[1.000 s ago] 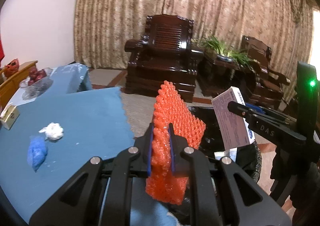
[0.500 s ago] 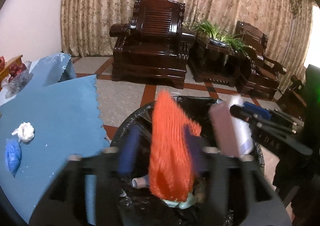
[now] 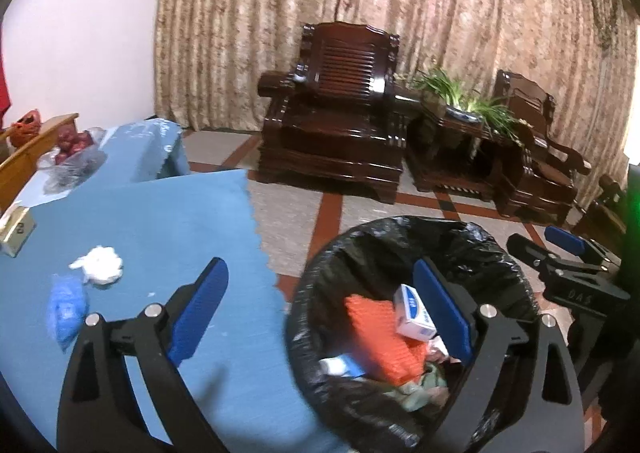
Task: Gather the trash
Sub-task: 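Open both tools over the bin to drop the sleeve and box, then move both tools back over the table toward the blue bag and tissue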
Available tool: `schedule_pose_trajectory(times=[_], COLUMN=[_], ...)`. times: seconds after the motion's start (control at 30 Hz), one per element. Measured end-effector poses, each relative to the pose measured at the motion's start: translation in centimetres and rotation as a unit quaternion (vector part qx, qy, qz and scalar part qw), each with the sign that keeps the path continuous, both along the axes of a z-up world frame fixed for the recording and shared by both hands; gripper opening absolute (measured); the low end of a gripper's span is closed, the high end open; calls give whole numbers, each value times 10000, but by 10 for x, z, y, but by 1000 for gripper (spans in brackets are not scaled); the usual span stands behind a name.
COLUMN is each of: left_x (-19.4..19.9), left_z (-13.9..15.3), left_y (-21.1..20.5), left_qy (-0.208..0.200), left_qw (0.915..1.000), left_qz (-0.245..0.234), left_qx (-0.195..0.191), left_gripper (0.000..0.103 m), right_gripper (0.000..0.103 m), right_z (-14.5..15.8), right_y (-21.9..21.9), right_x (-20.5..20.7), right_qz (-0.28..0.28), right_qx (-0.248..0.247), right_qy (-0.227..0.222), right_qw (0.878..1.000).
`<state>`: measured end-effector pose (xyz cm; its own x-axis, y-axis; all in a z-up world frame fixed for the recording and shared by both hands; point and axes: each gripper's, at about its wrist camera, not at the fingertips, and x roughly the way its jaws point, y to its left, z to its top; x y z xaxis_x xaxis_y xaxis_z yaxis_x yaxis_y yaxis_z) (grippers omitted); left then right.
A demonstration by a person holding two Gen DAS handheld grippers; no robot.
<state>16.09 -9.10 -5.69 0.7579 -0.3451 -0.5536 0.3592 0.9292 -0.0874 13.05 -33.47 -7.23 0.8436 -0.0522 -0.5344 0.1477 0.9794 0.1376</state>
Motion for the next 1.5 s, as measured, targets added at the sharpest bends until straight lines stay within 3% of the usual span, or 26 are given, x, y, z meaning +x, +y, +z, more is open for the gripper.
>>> schedule_pose_trajectory(times=[0.43,0.73,1.17,1.5], left_x=[-34,-40,-6,48], left_z=[9,2,-29,-75], left_y=[91,177,264,280], left_qy=[-185,-153,147,612], left_qw=[9966,9851,9674,9643], left_qz=[797,1689,2500,2549], left_qx=[95,271,368,375], left_gripper=[93,93,93,92], right_gripper=[97,97,97,97], right_z=[12,7,-11,-37], right_y=[91,159,247,281], right_x=[12,30,76,115], right_qz=[809,1406,1965,2082], right_qx=[-6,29,-14,-10], right_qy=[-53,30,130,436], right_qw=[9967,9901,9804,9771])
